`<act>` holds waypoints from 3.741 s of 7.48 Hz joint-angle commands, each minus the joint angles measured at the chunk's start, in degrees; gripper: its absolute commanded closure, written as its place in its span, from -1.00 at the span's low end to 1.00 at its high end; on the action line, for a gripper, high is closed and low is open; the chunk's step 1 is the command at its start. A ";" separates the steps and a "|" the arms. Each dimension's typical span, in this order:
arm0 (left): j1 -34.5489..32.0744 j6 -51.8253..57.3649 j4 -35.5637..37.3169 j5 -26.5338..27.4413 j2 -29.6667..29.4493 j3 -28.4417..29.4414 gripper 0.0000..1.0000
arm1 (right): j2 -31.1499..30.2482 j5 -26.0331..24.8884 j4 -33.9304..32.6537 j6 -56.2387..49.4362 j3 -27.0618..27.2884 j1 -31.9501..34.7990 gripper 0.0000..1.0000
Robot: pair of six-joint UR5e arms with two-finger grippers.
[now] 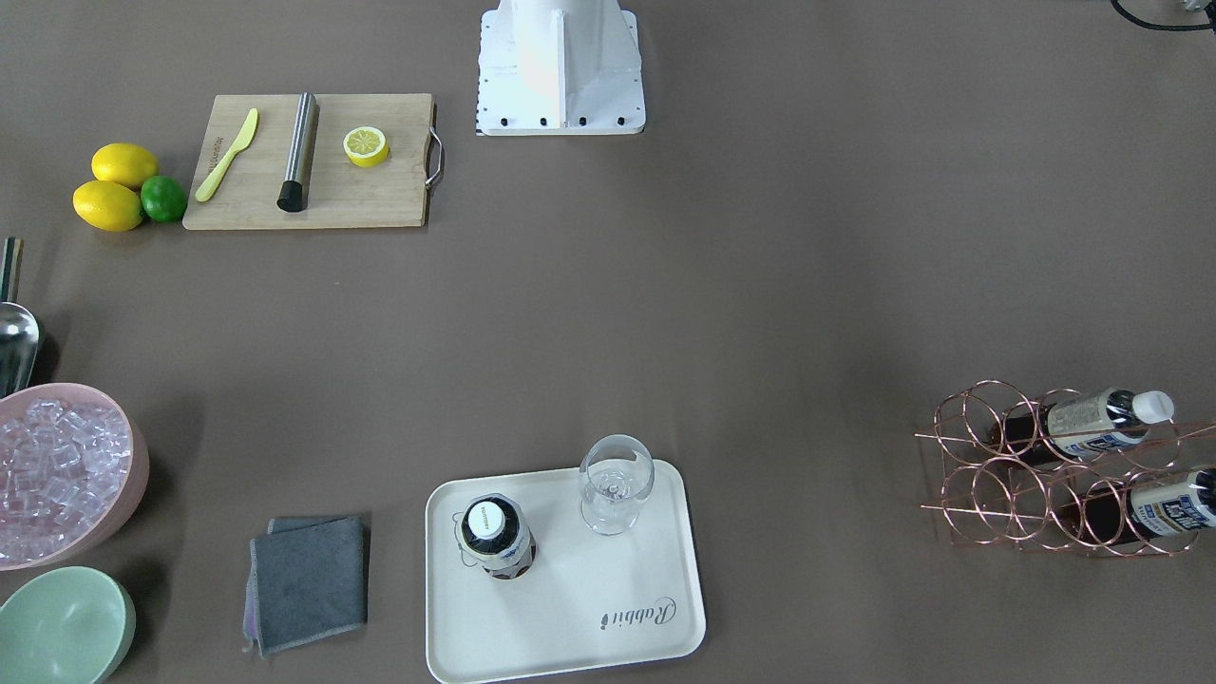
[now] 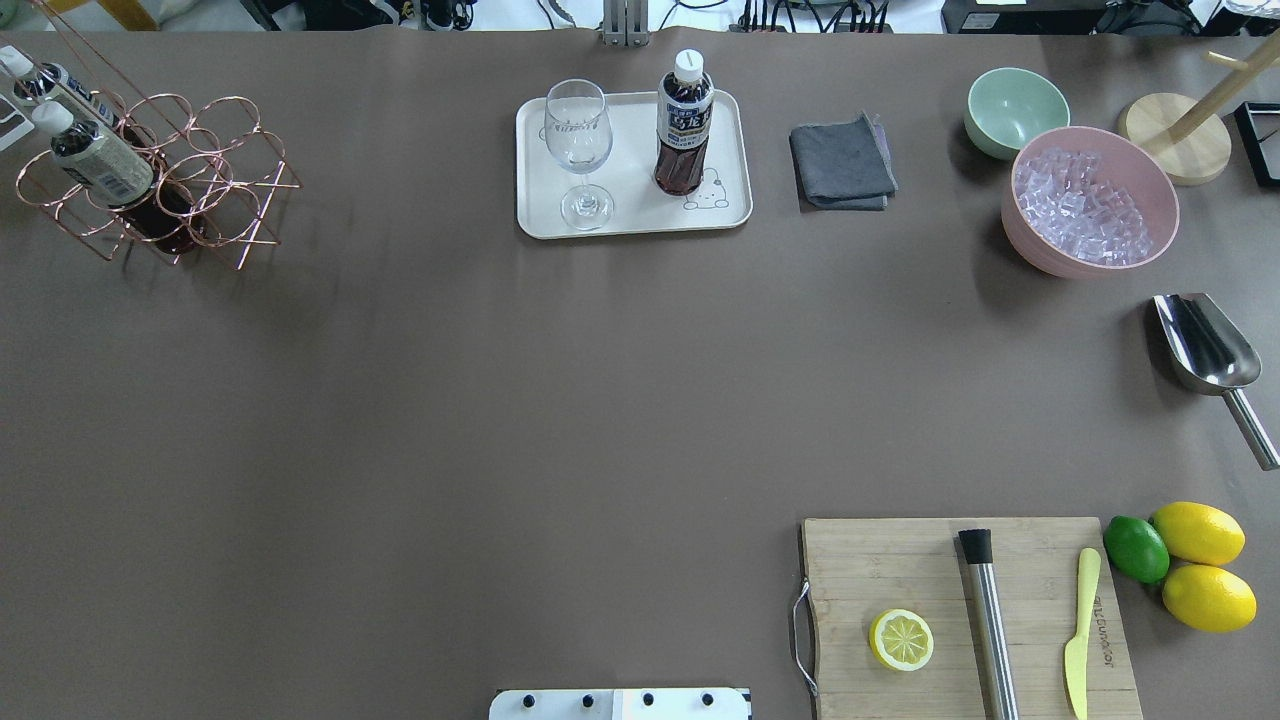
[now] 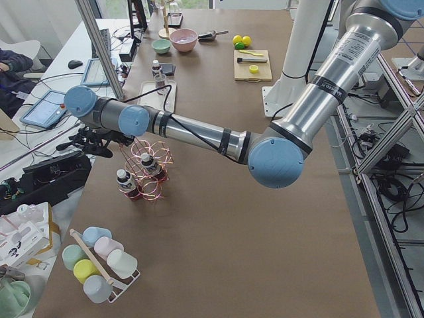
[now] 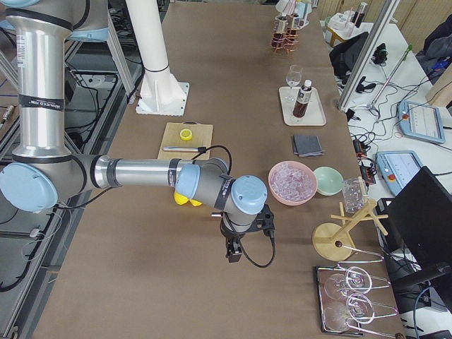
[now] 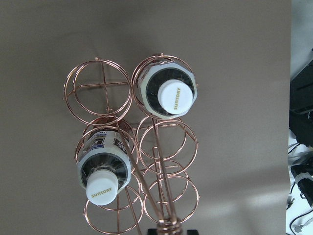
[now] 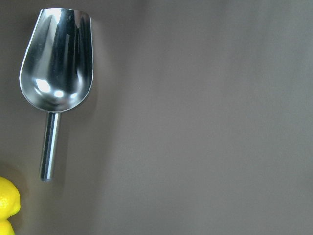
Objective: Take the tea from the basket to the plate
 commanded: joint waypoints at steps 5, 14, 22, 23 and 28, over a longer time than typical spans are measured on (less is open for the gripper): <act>-0.11 1.08 0.03 -0.36 0.46 0.09 0.45 | -0.51 0.05 3.98 -1.62 -0.65 0.02 -1.00; -0.89 0.02 5.30 2.00 5.10 -17.70 -0.95 | -0.42 0.05 3.98 -1.53 -1.35 0.02 -1.00; -12.67 77.51 29.78 16.13 19.25 -25.04 -0.95 | -0.16 -0.48 6.15 -1.53 -2.40 0.01 -1.00; -13.63 86.25 30.35 18.43 22.75 -25.39 -0.95 | -0.59 -0.65 11.39 -1.53 -3.88 0.01 -1.00; -13.74 94.60 6.04 20.90 44.66 -24.27 -0.95 | -0.51 -0.56 13.73 -1.61 -6.27 0.01 -1.00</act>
